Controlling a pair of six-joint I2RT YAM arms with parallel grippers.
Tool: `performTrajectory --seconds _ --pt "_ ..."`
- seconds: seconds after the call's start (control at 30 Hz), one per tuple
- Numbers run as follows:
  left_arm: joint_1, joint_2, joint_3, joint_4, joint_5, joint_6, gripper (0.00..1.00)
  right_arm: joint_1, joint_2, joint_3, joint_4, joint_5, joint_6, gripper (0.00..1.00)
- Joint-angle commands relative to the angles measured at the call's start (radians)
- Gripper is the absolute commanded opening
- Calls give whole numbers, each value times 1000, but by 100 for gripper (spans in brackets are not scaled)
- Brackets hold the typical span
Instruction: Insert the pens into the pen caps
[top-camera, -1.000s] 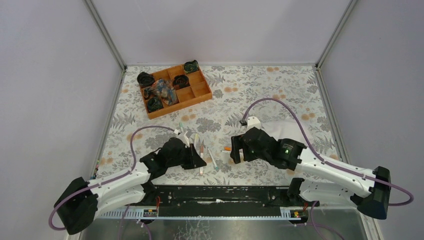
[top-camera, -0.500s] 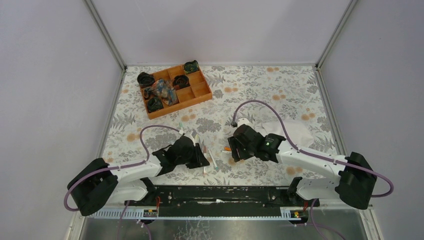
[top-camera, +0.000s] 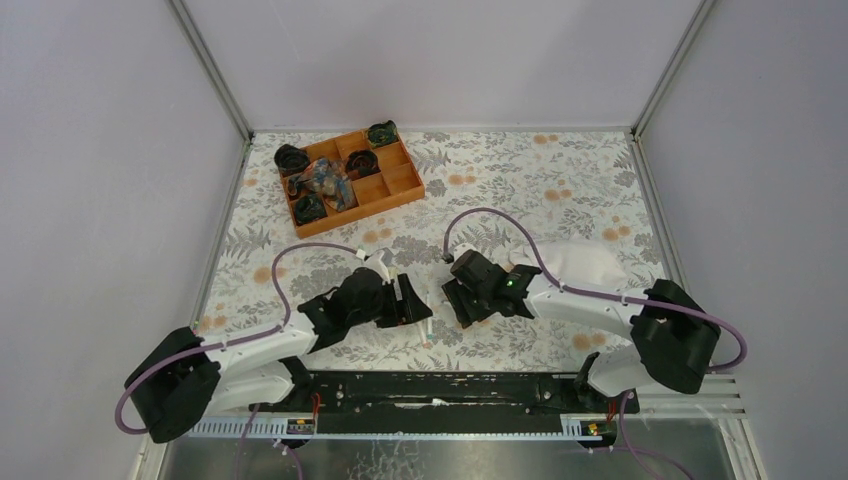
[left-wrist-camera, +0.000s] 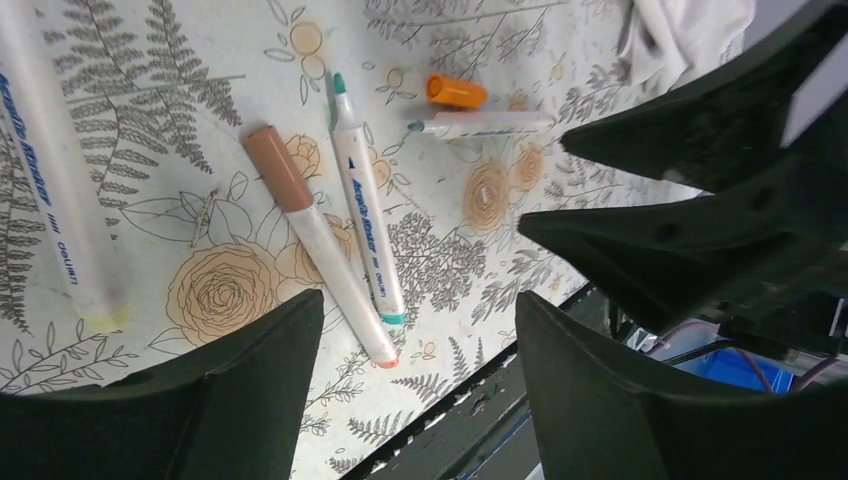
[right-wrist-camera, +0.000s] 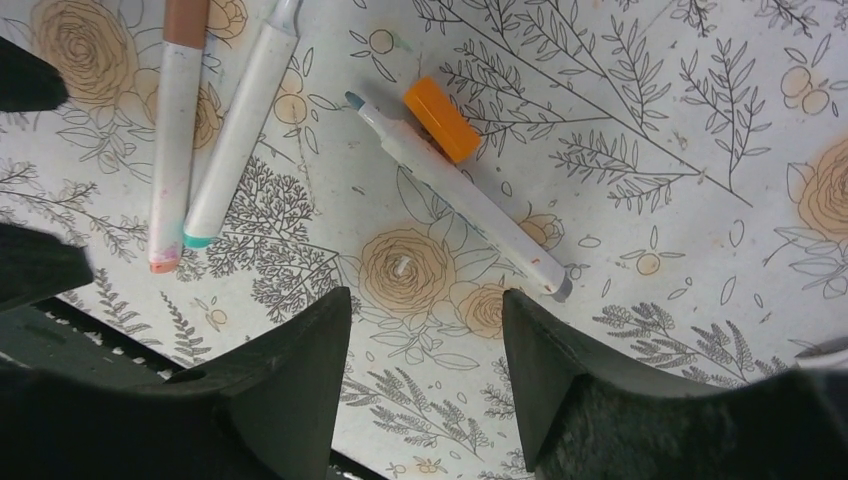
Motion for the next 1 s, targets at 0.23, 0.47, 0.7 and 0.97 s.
performTrajectory --seconds 0.23,0.47,0.7,0.97 --pt "-4 -157 38 -96 -117 55 73 -9 88 85 66 42 -118 63" --pt "-2 -183 56 -135 -121 67 74 -11 140 103 83 53 -154 61" --pt "0 -195 73 -151 -129 78 75 -12 165 103 89 26 -164 50" --pt "2 -206 67 -161 -135 81 75 -12 163 88 74 -123 -132 33"
